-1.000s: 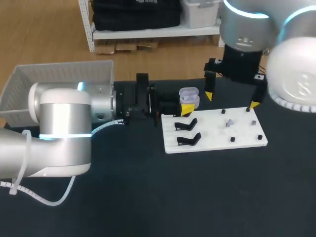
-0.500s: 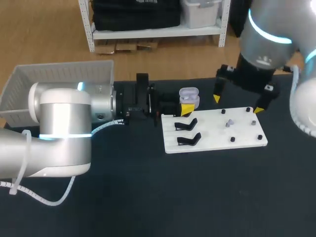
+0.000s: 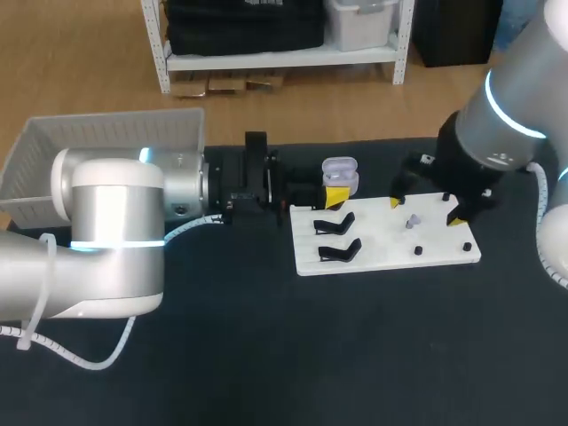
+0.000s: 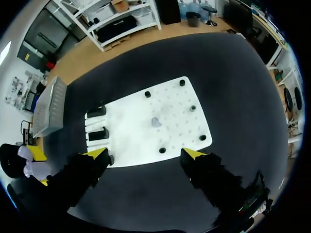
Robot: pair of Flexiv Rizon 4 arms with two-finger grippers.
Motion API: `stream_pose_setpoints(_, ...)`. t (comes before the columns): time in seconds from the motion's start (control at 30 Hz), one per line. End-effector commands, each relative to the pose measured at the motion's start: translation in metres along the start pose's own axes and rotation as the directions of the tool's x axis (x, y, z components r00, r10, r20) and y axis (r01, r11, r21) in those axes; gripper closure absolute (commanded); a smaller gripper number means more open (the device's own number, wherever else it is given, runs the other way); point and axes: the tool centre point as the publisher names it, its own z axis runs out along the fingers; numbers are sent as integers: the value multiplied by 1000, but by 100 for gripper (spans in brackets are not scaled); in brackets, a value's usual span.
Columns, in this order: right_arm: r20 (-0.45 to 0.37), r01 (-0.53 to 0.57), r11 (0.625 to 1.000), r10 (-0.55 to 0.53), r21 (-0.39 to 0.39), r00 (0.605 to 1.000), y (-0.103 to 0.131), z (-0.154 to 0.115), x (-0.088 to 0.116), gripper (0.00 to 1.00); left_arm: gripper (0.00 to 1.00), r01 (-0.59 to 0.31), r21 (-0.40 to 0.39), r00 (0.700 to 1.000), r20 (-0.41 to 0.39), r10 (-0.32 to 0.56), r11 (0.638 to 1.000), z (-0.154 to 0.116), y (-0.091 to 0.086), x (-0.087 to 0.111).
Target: Pick up each earbud case from the left stands, insert the matching earbuds, close the lid, and place the case in the box.
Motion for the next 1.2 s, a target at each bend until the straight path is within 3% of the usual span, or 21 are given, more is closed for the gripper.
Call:
stream_pose_setpoints(0.03,-19,19,1000,-19,0,1000,-2,22,-11,14,100,-5,-9,1000,7,5,1000,0,-2,1)
stream_pose_setpoints(0.17,-35,30,1000,-30,-2,999,-7,32,-16,41,100,-5,-9,1000,7,5,1000,0,-2,1)
stream_pose_setpoints(0.37,-61,54,999,-54,-1,997,-14,45,-21,32,100,-5,-9,1000,7,5,1000,0,-2,1)
stream_pose_setpoints(1.2,-106,57,998,-59,-22,993,-15,66,-20,51,100,-5,-9,1000,7,5,1000,0,-2,1)
